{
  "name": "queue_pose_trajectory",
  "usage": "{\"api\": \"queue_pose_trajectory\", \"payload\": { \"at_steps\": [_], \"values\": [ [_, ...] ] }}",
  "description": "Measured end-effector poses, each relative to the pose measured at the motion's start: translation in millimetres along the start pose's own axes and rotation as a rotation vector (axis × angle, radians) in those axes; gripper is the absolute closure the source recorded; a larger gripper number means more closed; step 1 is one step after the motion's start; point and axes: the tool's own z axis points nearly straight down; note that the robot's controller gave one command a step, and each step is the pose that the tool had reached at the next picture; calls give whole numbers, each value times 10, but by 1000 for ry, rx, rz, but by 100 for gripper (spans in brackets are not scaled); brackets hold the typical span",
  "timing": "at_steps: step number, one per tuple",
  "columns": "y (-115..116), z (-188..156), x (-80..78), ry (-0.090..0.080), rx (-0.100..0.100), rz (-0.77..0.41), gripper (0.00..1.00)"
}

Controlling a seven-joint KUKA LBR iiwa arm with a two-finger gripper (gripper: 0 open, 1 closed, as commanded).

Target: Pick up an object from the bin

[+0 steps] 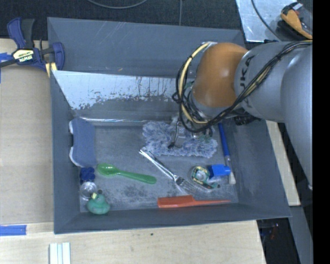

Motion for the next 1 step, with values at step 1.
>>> {"api": "queue_pose_trajectory", "payload": {
  "at_steps": [1],
  "values": [
    [1, -20, -8, -3, 0, 0, 100]
  ]
}}
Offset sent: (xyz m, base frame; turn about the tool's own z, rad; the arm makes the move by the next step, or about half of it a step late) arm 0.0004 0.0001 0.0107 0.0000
